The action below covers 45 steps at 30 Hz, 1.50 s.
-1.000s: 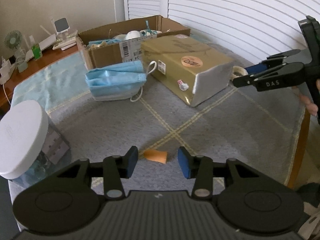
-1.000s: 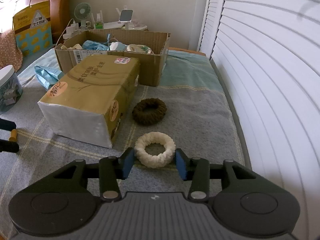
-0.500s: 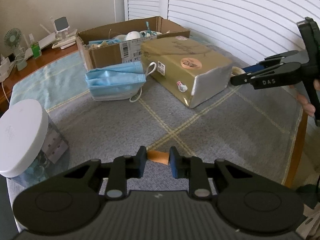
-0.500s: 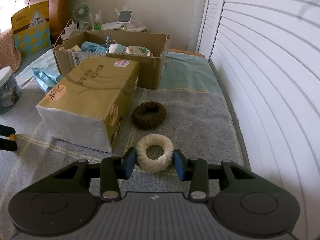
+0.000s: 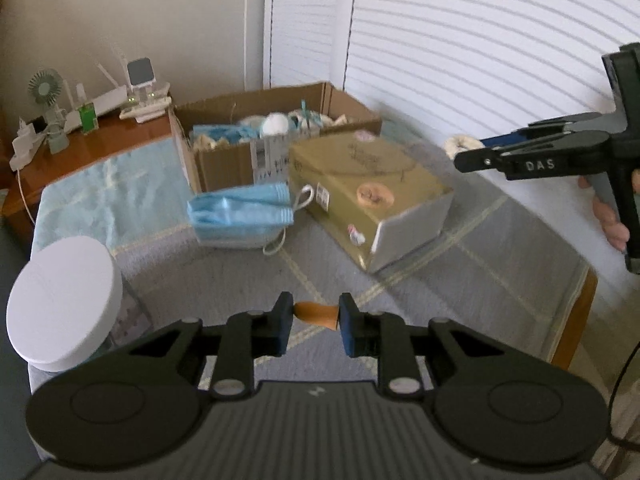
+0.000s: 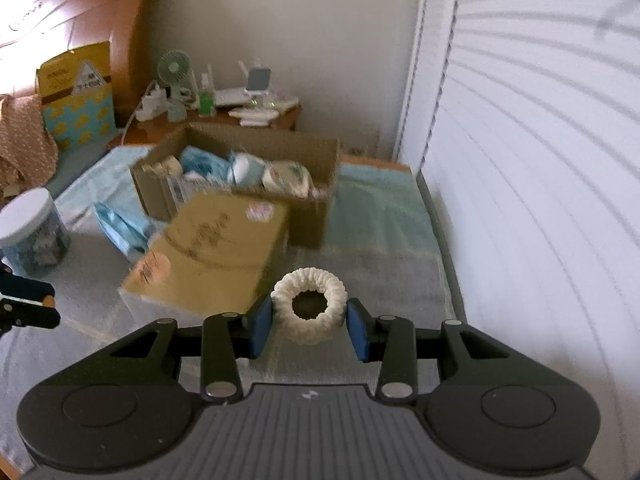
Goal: Organize soft objects
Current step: 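Lift the cream ring with the right tool while the left tool holds the orange piece, then carry both held items over the box and open both tools to drop them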
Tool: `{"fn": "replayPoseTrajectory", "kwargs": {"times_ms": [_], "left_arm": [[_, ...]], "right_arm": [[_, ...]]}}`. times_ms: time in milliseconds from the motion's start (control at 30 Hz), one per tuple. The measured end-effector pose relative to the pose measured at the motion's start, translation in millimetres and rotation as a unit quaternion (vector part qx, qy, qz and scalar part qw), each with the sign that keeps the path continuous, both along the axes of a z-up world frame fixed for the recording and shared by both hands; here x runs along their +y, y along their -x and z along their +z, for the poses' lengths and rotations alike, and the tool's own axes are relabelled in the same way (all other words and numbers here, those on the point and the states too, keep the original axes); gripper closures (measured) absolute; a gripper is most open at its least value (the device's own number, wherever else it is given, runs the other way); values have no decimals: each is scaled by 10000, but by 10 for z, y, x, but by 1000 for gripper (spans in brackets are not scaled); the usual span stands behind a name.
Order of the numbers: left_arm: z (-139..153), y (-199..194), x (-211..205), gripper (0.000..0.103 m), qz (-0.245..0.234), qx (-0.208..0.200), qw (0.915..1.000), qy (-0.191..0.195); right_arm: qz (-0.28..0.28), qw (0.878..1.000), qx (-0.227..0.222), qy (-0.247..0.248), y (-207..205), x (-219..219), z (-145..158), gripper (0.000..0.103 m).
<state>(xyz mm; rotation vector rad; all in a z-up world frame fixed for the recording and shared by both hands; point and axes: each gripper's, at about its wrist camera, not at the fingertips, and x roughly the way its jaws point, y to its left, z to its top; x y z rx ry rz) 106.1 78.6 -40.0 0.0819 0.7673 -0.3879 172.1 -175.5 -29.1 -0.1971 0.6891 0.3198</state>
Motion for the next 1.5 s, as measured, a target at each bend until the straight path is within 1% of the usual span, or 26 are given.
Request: {"fn": "replayPoseTrajectory", "kwargs": {"times_ms": [167, 300, 367, 467, 567, 767, 833, 867, 900, 933, 1000, 1033, 1133, 1233, 1367, 1500], "left_arm": [[61, 12, -5, 80, 111, -140, 9997, 191], [87, 7, -23, 80, 171, -244, 9993, 247], [92, -14, -22, 80, 186, -259, 9991, 294], [83, -28, -18, 80, 172, -312, 9988, 324], [60, -80, -1, 80, 195, -263, 9989, 330], [38, -174, 51, 80, 276, -224, 9989, 316], [33, -202, 60, 80, 285, -210, 9989, 308], [30, -215, 57, 80, 284, -209, 9990, 289], [31, -227, 53, 80, 286, -209, 9990, 268], [33, -233, 49, 80, 280, -211, 9990, 261], [41, -244, 47, 80, 272, -202, 9991, 271], [47, -249, 44, 80, 267, -193, 9991, 280], [71, -258, 22, 80, 245, -198, 9992, 239], [125, -279, -5, 80, 197, -230, 9993, 217], [213, -370, -48, 80, 166, -284, 9993, 149], [307, -540, -98, 80, 163, -353, 9992, 81]], "right_arm": [[214, 9996, -192, 74, -152, 137, 184, 58], [387, 9988, -273, 81, -398, 261, 296, 58], [457, 9987, -233, 54, -547, 310, 321, 58], [516, 9985, -172, 11, -813, 383, 323, 58], [508, 9986, -143, 32, -1084, 452, 291, 58], [503, 9987, 67, 19, -1579, 586, 158, 57], [496, 9987, 105, 14, -1680, 616, 116, 52], [505, 9986, 140, -14, -1716, 623, 98, 47], [509, 9985, 180, -52, -1744, 627, 84, 39], [500, 9985, 200, -88, -1757, 628, 76, 34], [440, 9988, 149, -169, -1741, 606, 76, 7], [417, 9988, 129, -225, -1716, 588, 81, 1], [461, 9976, 246, -454, -1613, 512, 118, 0], [460, 9975, 298, -445, -1414, 463, 149, 0], [382, 9976, 254, -513, -1036, 353, 174, 0], [170, 9984, 104, -530, -623, 246, 172, 0]]}}
